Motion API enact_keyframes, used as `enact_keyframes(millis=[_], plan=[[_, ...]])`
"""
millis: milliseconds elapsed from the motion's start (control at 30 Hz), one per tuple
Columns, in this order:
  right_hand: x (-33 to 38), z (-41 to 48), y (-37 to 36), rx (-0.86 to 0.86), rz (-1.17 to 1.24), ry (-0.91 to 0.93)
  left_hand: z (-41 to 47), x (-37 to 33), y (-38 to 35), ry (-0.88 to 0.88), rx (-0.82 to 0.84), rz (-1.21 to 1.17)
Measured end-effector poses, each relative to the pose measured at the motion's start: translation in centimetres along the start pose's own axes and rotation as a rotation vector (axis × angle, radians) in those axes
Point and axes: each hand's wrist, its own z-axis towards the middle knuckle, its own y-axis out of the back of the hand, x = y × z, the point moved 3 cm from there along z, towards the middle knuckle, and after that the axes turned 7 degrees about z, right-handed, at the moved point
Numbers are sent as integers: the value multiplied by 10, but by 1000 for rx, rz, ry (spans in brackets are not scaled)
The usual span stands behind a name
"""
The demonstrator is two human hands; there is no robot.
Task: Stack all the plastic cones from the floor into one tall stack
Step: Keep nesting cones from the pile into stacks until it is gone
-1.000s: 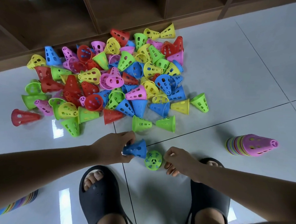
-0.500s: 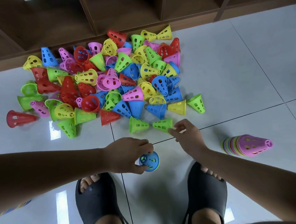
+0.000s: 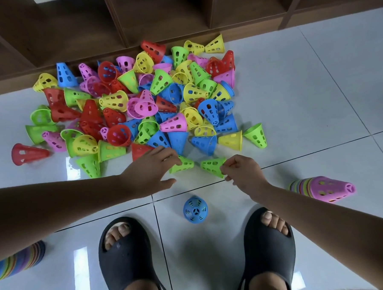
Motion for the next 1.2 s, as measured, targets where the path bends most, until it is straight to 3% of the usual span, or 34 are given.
enact_keyframes(millis=[200,400,533,667,867,1000,1200], plan=[[7,-14,-1,24,64,-3,0,13,-12,72,79,52],[12,-36,-19,406,240,-44,-13,21,-19,204,172,2],[-2,-49,-28,607,48,-62,-25,26,-28,267,279,-7],[-20,-51,-31,591,-74,-62,-30,27,-29,280,261,-56],[-44,-58,-41,458,3,-202,-20,-7,-4,212,25,-281],[-58,-66,-49,496,119,-359,-19,-36,9,125,4,-365],[-56,-61,-56,510,393,-439,-17,-66,10,-35,-9,-383]])
